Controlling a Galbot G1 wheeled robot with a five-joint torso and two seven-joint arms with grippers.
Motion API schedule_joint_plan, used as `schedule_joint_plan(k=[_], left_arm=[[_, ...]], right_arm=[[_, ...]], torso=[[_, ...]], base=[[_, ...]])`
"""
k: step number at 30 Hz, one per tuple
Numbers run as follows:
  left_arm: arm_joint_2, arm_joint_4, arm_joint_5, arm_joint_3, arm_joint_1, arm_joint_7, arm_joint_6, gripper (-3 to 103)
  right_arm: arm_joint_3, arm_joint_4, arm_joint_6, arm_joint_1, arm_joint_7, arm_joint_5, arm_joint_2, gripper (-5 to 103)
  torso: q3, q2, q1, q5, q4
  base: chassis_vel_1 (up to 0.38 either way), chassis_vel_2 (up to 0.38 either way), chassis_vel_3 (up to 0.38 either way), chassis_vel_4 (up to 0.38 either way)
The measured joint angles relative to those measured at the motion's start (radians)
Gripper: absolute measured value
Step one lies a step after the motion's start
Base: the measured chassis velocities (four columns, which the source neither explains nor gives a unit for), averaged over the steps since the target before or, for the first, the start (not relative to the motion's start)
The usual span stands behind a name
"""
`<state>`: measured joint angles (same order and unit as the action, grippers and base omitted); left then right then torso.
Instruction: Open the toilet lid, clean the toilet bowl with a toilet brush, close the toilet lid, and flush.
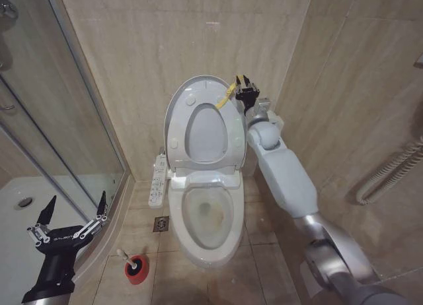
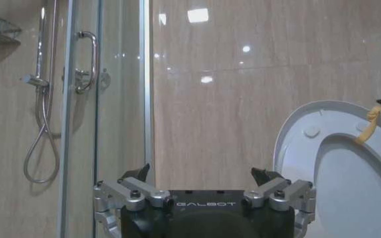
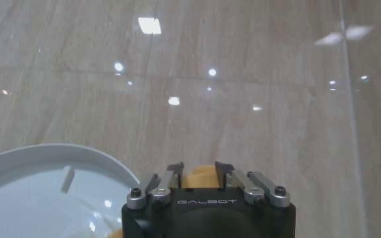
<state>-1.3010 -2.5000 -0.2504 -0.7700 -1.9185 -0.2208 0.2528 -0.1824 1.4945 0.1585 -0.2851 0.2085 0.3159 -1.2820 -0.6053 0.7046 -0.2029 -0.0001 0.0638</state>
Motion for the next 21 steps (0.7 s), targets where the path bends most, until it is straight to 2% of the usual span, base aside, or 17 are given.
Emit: schedule_joint_plan(k=[4,5,6,9,10,11,12,14,16,17,19,20,21], left_arm=[[0.000,0.000,0.000,0.000,0.000,0.000,0.000,100],[0.000,0.000,0.000,0.000,0.000,0.000,0.000,100],[0.000,0.000,0.000,0.000,0.000,0.000,0.000,100],[0.000,0.000,0.000,0.000,0.000,0.000,0.000,100],[0.000,0.000,0.000,0.000,0.000,0.000,0.000,100],[0.000,0.000,0.000,0.000,0.000,0.000,0.000,100],[0.000,0.000,0.000,0.000,0.000,0.000,0.000,100],[0.000,0.000,0.000,0.000,0.000,0.000,0.000,100],[0.000,0.000,0.000,0.000,0.000,0.000,0.000,100],[0.000,0.000,0.000,0.000,0.000,0.000,0.000,100],[0.000,0.000,0.000,0.000,0.000,0.000,0.000,100],[0.000,0.000,0.000,0.000,0.000,0.000,0.000,100],[0.000,0.000,0.000,0.000,0.000,0.000,0.000,100]], right_arm=[[-0.021,0.154,0.079,-0.108,0.031,0.047,0.067,27],[-0.040,0.216,0.108,-0.157,0.048,0.078,0.084,54],[-0.040,0.216,0.108,-0.157,0.048,0.078,0.084,54],[-0.091,0.389,0.185,-0.287,0.087,0.163,0.125,54],[-0.091,0.389,0.185,-0.287,0.087,0.163,0.125,54],[-0.111,0.461,0.208,-0.354,0.105,0.186,0.140,54],[-0.124,0.498,0.216,-0.403,0.114,0.190,0.147,81],[-0.136,0.533,0.222,-0.458,0.120,0.190,0.151,81],[-0.160,0.597,0.228,-0.587,0.131,0.189,0.148,81],[-0.160,0.597,0.228,-0.587,0.131,0.189,0.148,81],[-0.180,0.643,0.225,-0.692,0.138,0.167,0.127,81],[-0.195,0.669,0.217,-0.750,0.138,0.139,0.108,100],[-0.195,0.669,0.217,-0.750,0.138,0.139,0.108,100]], torso=[[0.000,0.000,0.000,0.0003,0.0002],[0.000,0.000,0.000,0.0003,0.0008],[0.000,0.000,0.000,0.0003,0.0008],[0.000,0.000,0.000,0.0002,0.0003],[0.000,0.000,0.000,0.0002,0.0003],[0.000,0.000,0.000,-0.0001,0.0003],[0.000,0.000,0.000,0.0001,-0.0001],[0.000,0.000,0.000,0.0003,0.0001],[0.000,0.000,0.000,0.0002,0.0004],[0.000,0.000,0.000,0.0002,0.0004],[0.000,0.000,0.000,0.0003,0.0004],[0.000,0.000,0.000,0.0002,0.0004],[0.000,0.000,0.000,0.0002,0.0004]], base=[[0.000,0.000,0.000,0.000],[0.000,0.000,0.000,0.000],[0.000,0.000,0.000,0.000],[0.000,0.000,0.000,0.000],[0.000,0.000,0.000,0.000],[0.000,0.000,0.000,0.000],[0.000,0.000,0.000,0.000],[0.000,0.000,0.000,0.000],[0.000,0.000,0.000,0.000],[0.000,0.000,0.000,0.000],[0.000,0.000,0.000,0.000],[0.000,0.000,0.000,0.000],[0.000,0.000,0.000,0.000]])
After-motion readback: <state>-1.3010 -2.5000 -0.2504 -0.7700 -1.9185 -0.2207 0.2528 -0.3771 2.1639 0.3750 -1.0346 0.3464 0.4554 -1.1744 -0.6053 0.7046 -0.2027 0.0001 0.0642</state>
